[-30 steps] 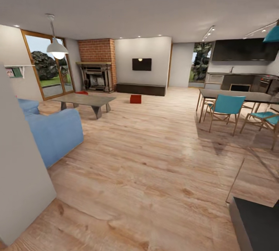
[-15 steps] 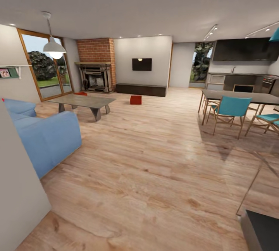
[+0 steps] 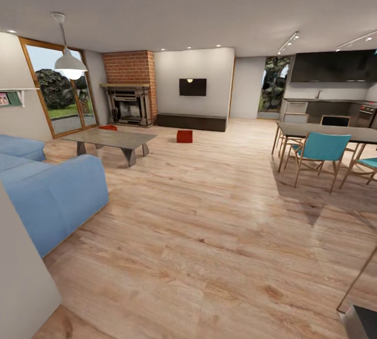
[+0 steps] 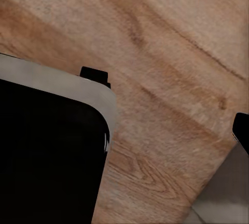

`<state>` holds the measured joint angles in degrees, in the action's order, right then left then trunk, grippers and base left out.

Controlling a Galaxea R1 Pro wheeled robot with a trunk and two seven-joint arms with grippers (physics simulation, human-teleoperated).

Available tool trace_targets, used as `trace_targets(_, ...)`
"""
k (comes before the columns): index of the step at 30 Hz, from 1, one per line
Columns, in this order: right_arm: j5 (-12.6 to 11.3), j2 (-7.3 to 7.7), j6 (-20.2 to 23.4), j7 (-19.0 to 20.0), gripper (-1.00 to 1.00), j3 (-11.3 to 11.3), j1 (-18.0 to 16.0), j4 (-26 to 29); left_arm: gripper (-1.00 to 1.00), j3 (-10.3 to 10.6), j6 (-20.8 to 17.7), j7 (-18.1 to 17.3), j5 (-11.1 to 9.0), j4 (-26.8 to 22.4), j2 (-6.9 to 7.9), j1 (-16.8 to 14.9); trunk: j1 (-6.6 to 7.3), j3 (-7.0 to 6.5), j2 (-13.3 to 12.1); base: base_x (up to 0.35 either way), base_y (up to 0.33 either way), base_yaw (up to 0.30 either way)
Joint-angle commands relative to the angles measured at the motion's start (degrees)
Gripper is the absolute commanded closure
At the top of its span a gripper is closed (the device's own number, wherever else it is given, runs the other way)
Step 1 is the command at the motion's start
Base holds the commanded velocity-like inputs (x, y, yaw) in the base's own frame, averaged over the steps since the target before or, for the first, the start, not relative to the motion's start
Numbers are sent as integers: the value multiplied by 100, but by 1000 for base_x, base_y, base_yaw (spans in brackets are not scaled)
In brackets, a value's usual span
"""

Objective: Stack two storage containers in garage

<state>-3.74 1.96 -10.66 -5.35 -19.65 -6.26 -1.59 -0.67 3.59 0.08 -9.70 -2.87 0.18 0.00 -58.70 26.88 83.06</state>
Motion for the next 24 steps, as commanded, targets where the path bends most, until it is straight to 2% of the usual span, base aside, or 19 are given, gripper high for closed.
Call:
trace_targets(1,-39,-2,-32,-10,-100,-48,-6,-17,-100,-3,8,1,-32,-3,0,0,-3,5,2,324,83,0)
trace_targets(12,-40,-10,-32,-10,-100,-23,-6,-17,-100,-3,1,3,-32,-3,8,0,-3,5,2,324,78,0)
trace_targets(24,-47,-2,-32,-10,-100,-21,-6,-17,-100,1,-25,10,-41,13,8,0,-3,5,2,326,5,0)
